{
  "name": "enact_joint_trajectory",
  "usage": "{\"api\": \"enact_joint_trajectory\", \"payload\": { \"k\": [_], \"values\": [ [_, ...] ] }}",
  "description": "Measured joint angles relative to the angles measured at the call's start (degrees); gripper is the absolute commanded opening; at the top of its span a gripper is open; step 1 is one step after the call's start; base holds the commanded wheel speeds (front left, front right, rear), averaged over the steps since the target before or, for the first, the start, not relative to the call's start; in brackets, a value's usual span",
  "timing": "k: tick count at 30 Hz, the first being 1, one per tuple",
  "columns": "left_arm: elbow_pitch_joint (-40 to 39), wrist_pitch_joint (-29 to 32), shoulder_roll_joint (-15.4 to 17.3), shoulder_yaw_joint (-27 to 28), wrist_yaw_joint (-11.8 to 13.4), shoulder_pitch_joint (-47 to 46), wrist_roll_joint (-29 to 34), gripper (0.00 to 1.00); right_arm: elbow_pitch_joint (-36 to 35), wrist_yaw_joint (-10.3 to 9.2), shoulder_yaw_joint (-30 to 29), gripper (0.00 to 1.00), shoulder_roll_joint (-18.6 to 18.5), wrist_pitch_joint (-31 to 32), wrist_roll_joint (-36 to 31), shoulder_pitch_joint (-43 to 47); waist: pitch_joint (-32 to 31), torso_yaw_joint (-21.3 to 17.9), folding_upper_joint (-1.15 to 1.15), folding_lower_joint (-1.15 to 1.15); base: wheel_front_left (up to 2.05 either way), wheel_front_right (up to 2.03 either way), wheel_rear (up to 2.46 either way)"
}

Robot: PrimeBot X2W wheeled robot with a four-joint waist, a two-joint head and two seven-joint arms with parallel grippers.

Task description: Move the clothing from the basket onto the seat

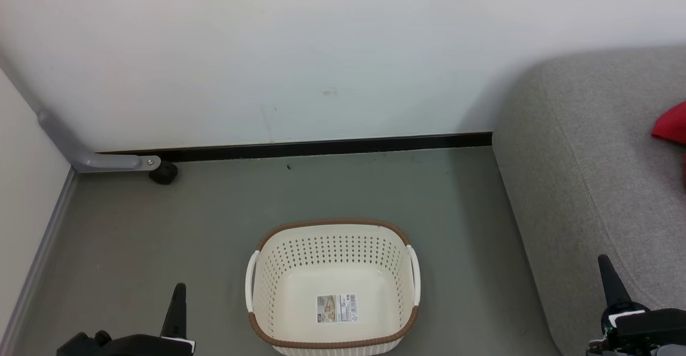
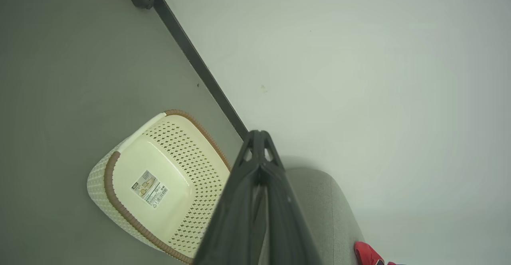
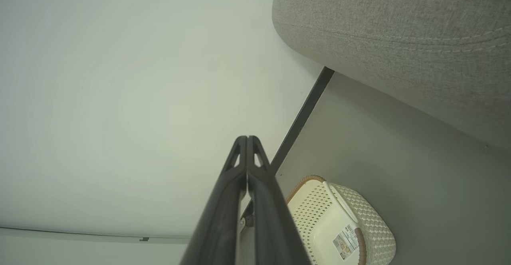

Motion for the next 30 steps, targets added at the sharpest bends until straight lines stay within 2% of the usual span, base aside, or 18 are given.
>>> {"api": "enact_joint_trajectory", "payload": {
  "k": [30],
  "values": [
    [-4.32,6.0,-0.08,3.81,-3.01,-1.23,-21.67,0.0,0.1,1.09,-7.33,0.0,4.65,6.0,17.91,-2.53,0.49,-1.45,0.0,0.0,0.0,0.0,0.0]
  ]
}}
